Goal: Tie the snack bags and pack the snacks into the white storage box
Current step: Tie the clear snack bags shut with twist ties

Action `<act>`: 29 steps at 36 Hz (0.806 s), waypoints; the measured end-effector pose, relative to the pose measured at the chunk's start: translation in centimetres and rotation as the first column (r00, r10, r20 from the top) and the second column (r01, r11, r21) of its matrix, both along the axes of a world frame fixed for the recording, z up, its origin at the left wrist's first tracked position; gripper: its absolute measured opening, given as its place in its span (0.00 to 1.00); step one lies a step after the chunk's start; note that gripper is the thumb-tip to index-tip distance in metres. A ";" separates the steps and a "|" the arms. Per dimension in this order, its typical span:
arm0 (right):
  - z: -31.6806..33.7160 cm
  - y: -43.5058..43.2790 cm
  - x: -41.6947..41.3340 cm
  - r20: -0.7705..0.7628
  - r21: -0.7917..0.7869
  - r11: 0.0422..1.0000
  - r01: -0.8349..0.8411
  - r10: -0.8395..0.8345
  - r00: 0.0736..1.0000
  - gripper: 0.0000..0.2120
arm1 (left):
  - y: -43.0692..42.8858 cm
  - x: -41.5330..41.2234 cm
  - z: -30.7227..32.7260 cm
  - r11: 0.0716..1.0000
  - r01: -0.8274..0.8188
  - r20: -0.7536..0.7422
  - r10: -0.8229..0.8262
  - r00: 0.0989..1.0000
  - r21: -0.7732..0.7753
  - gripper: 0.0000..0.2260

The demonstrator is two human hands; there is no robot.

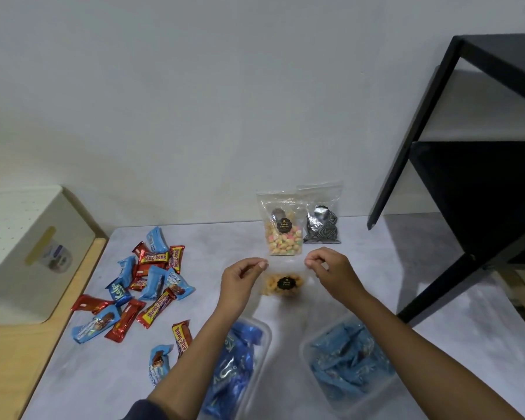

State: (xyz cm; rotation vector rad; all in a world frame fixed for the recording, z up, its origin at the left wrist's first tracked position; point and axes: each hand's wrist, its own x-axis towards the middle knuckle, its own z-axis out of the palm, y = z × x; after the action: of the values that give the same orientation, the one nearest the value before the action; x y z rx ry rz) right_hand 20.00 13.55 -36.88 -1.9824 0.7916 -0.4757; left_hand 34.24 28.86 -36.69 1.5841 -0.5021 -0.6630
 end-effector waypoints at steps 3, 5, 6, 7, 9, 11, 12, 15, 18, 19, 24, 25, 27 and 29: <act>0.1 0.3 -0.2 -0.060 -0.057 0.998 -0.033 0.030 0.998 0.10 | 0.3 -0.4 -0.1 0.999 0.005 0.081 -0.009 0.997 0.052 0.04; 0.5 0.6 -0.3 -0.071 -0.060 0.997 -0.047 0.042 0.997 0.09 | 0.2 -0.7 -0.2 0.996 -0.012 0.157 -0.002 0.988 0.088 0.05; 0.8 0.7 -0.4 -0.073 -0.059 0.997 -0.052 0.048 0.996 0.09 | 0.1 -0.9 -0.2 0.994 -0.028 0.184 0.008 0.983 0.107 0.05; 1.0 0.7 -0.4 -0.080 -0.058 0.996 -0.061 0.056 0.995 0.10 | 0.0 -1.2 -0.3 0.991 -0.044 0.195 0.019 0.981 0.125 0.05; 1.3 0.8 -0.4 -0.111 -0.041 0.995 -0.088 0.083 0.990 0.10 | -0.1 -1.5 -0.4 0.984 -0.074 0.197 0.041 0.980 0.163 0.05; 1.5 0.9 -0.4 -0.123 0.001 0.994 -0.107 0.106 0.987 0.09 | -0.2 -1.6 -0.4 0.978 -0.093 0.214 0.052 0.975 0.188 0.06; 1.6 0.9 -0.5 -0.119 0.009 0.993 -0.115 0.115 0.986 0.09 | -0.2 -1.5 -0.4 0.977 -0.099 0.225 0.055 0.973 0.191 0.07; 1.7 1.0 -0.5 -0.130 -0.005 0.989 -0.149 0.147 0.981 0.05 | -0.4 -1.6 -0.2 0.975 -0.100 0.232 0.053 0.971 0.196 0.07; 1.9 1.0 -0.3 -0.174 -0.049 0.977 -0.209 0.198 0.965 0.02 | -0.7 -1.8 0.1 0.981 -0.087 0.221 0.047 0.974 0.173 0.07; 1.9 1.0 -0.2 -0.176 -0.068 0.972 -0.224 0.209 0.962 0.02 | -0.7 -1.8 0.1 0.983 -0.082 0.212 0.046 0.976 0.166 0.07; 2.0 0.8 -0.2 -0.151 -0.095 0.973 -0.210 0.194 0.969 0.03 | -0.6 -1.9 -0.1 0.991 -0.026 0.170 0.003 0.985 0.134 0.07; 1.9 0.7 -0.2 -0.145 -0.074 0.977 -0.198 0.186 0.972 0.03 | -0.5 -1.9 -0.2 0.992 -0.015 0.162 -0.006 0.987 0.128 0.07; 1.6 0.6 -0.1 -0.142 -0.026 0.983 -0.180 0.175 0.974 0.03 | -0.4 -1.8 -0.2 0.994 0.002 0.144 -0.018 0.989 0.111 0.08; 1.5 0.5 0.1 -0.152 0.002 0.983 -0.182 0.180 0.972 0.02 | -0.4 -1.7 -0.2 0.996 0.016 0.124 -0.027 0.992 0.093 0.09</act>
State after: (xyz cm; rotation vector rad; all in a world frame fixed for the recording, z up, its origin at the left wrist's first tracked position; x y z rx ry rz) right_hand 20.08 14.03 -35.37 -2.0972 0.6931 -0.2252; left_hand 32.57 28.46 -36.88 1.7165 -0.5896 -0.6126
